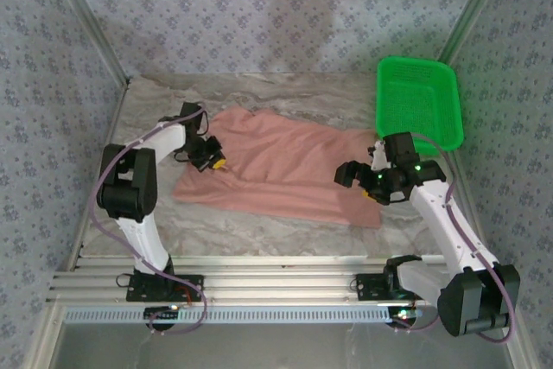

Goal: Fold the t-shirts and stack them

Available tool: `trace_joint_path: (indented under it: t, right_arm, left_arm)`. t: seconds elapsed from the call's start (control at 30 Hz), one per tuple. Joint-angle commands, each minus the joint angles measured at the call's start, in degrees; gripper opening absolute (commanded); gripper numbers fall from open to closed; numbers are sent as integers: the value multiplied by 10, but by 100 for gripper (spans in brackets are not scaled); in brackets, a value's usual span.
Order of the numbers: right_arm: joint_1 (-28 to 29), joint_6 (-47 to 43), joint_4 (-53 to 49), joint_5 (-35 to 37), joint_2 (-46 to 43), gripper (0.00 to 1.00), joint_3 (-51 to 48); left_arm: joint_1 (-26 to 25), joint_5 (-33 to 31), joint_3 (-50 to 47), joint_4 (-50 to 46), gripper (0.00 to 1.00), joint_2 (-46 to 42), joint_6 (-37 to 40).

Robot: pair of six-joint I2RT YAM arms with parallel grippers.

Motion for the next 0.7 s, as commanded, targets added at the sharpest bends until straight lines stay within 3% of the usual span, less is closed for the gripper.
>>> trace_joint_path:
  t: [0.0,0.67]
  right_arm:
    - [4,-7,-12,7,-8,100,6]
    - [6,1,-6,3,-4,100,0]
  left_arm:
    - [-12,-12,34,-46,6,13,33]
    - [-26,-9,90,-40,6,53,37]
